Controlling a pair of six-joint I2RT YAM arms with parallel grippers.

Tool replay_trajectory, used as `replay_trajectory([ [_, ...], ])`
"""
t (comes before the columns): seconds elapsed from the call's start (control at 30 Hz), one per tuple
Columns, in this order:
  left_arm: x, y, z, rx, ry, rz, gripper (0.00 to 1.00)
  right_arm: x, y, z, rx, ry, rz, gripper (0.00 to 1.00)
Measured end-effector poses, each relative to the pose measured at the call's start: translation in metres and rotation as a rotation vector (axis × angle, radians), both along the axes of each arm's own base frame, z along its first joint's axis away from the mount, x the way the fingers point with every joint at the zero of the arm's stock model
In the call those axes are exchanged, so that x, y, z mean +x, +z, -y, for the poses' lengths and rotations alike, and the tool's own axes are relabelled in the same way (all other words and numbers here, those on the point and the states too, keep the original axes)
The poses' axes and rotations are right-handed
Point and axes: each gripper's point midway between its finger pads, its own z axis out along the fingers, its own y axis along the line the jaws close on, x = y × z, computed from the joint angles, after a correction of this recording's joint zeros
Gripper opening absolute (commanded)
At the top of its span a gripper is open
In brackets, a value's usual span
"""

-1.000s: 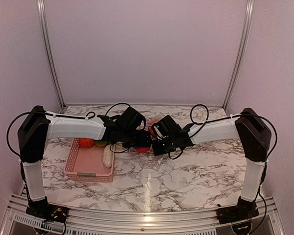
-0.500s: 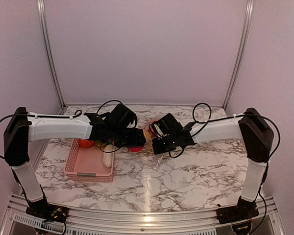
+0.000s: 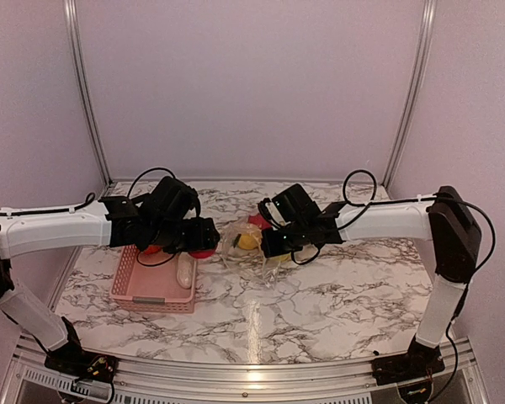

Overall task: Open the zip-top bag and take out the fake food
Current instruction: Place the fake fruit in the bin.

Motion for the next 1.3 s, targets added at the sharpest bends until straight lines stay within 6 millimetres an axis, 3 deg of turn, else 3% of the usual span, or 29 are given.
replay_trajectory([
  [0.27, 0.010, -0.016, -0.068, 0.019, 0.166, -0.021, 0.62, -0.004, 0.006, -0.004, 0.002, 0.015, 0.002, 0.00],
  [0.5, 0.014, -0.047, -0.108, 0.075, 0.252, -0.075, 0.62, -0.008, 0.020, -0.012, 0.013, 0.035, 0.015, 0.00],
  [0.73, 0.024, -0.075, -0.123, 0.128, 0.287, -0.120, 0.62, -0.011, 0.031, -0.017, 0.021, 0.050, 0.028, 0.00],
  [1.07, 0.033, -0.109, -0.128, 0.186, 0.287, -0.169, 0.63, -0.013, 0.035, -0.019, 0.014, 0.064, 0.038, 0.00],
  [1.3, 0.034, -0.116, -0.129, 0.197, 0.286, -0.177, 0.74, -0.013, 0.035, -0.019, 0.015, 0.065, 0.039, 0.00],
])
